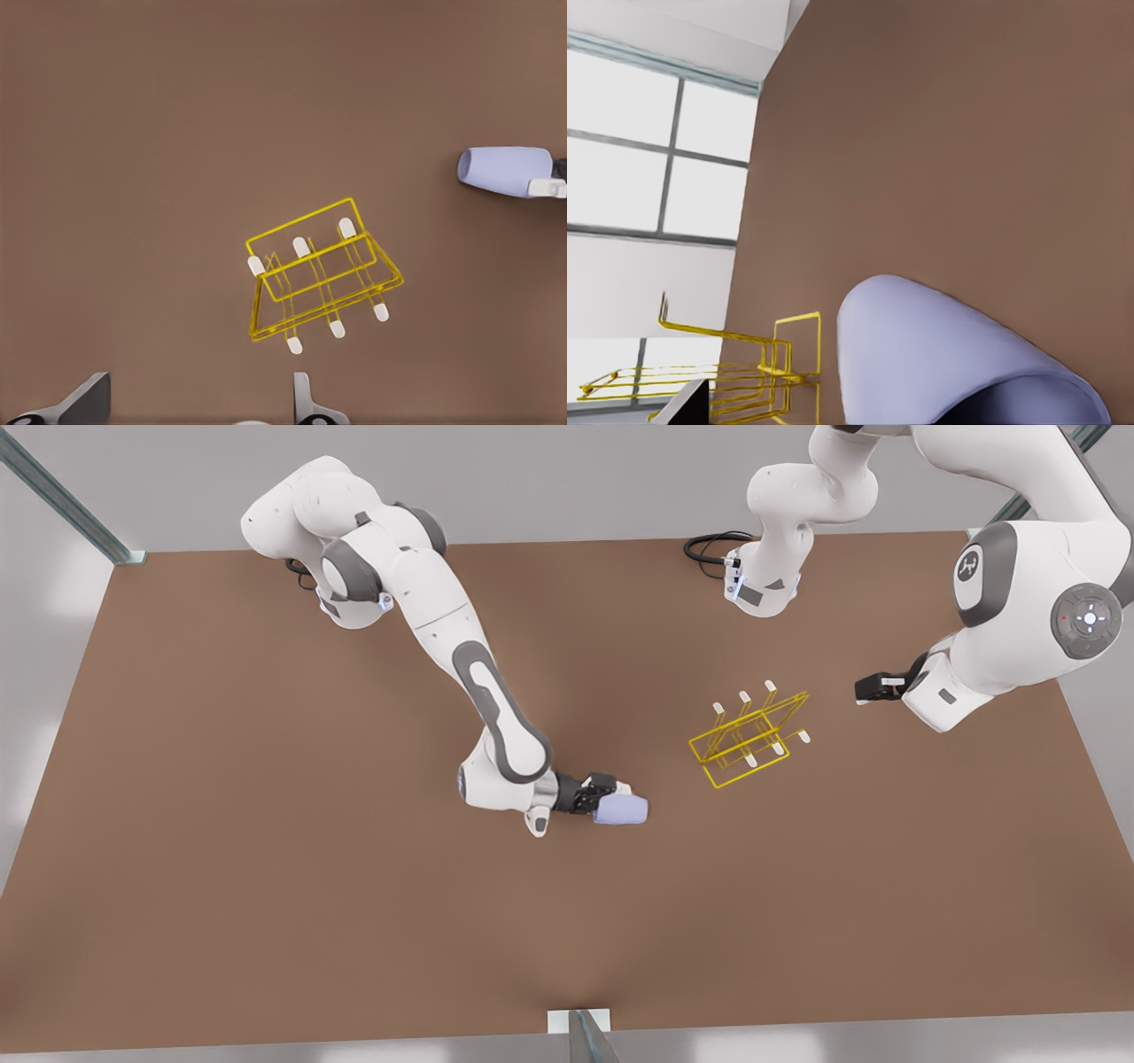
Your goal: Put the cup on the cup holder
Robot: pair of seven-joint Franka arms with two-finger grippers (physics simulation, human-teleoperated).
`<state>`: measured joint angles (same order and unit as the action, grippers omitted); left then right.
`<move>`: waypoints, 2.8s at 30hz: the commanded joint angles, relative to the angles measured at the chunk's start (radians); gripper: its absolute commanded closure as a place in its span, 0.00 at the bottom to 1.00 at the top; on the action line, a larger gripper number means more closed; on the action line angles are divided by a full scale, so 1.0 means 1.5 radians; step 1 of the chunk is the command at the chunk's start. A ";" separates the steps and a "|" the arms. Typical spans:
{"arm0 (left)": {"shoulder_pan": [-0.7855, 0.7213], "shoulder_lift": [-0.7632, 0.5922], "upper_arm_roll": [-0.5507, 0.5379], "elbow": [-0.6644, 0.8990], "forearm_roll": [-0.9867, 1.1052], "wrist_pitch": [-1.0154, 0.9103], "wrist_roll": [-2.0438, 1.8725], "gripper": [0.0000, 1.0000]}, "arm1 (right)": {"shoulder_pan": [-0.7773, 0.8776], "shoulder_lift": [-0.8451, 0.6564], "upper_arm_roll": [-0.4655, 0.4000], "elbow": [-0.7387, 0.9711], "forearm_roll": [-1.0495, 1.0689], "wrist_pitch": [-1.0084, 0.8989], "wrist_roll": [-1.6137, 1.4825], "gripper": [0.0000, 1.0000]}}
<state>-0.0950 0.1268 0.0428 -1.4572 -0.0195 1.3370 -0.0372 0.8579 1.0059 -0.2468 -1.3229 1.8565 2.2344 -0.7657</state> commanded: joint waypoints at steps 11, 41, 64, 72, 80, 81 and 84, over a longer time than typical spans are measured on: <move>-0.089 0.023 -0.004 0.001 0.000 0.005 -0.248 0.00 | -0.084 -0.060 -0.003 -0.107 -0.188 -0.108 -0.085 0.00; -0.303 0.385 -0.012 -0.012 -0.132 0.604 -1.517 0.00 | -0.350 -0.541 0.021 -0.025 -1.300 -0.712 0.557 0.00; -0.316 0.390 -0.053 -0.072 -0.140 0.688 -1.264 0.00 | -0.347 -0.529 0.022 -0.024 -1.296 -0.713 0.557 0.00; -0.304 0.409 -0.052 -0.047 -0.146 0.680 -1.268 0.00 | -0.346 -0.525 0.022 -0.024 -1.296 -0.713 0.556 0.00; -0.300 0.429 -0.052 -0.045 -0.141 0.685 -1.246 0.00 | -0.345 -0.523 0.022 -0.024 -1.288 -0.713 0.556 0.00; -0.300 0.430 -0.052 -0.045 -0.142 0.685 -1.243 0.00 | -0.345 -0.523 0.022 -0.024 -1.288 -0.713 0.555 0.00; -0.300 0.433 -0.052 -0.045 -0.141 0.685 -1.241 0.00 | -0.345 -0.523 0.022 -0.024 -1.288 -0.713 0.555 0.00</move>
<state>-0.5446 0.7761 -0.0352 -1.5253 -0.2320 2.3626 -1.9250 0.3407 0.2220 -0.2126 -1.3595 -0.0773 1.1648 0.0434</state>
